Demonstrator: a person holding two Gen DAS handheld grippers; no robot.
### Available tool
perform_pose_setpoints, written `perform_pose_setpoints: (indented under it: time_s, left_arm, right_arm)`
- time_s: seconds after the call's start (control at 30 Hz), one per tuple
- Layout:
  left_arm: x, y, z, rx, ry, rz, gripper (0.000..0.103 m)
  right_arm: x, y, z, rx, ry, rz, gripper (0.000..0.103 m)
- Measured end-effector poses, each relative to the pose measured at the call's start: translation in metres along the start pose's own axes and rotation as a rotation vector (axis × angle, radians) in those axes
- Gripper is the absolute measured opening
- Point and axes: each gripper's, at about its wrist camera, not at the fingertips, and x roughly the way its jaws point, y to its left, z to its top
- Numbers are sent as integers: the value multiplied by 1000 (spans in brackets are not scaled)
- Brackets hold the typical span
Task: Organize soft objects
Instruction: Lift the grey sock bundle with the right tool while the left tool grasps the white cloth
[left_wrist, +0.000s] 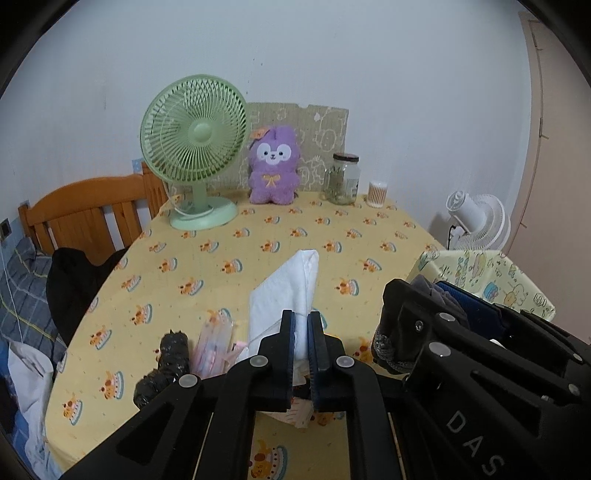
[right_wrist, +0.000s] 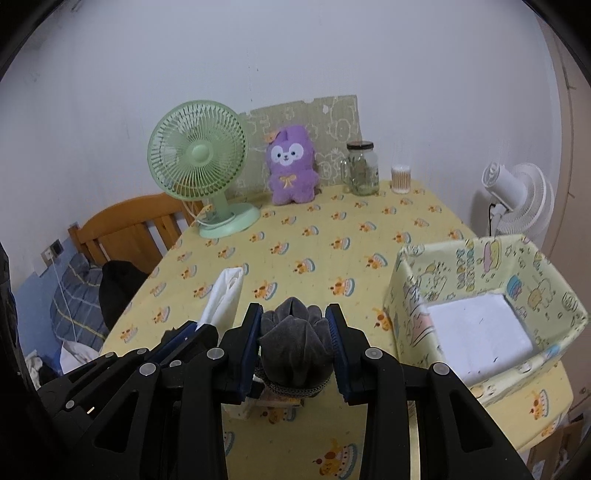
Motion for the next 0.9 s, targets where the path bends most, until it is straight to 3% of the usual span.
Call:
perform_pose_setpoints:
  time_s: [0.4, 0.9]
  left_arm:
    - [-16, -12, 19, 11, -45, 3, 4]
    - [-25, -50, 32, 54, -89, 9, 4]
  right_arm:
    - [-24, -4, 21, -18, -64, -14, 39]
    - [-47, -38, 33, -7, -104, -55, 39]
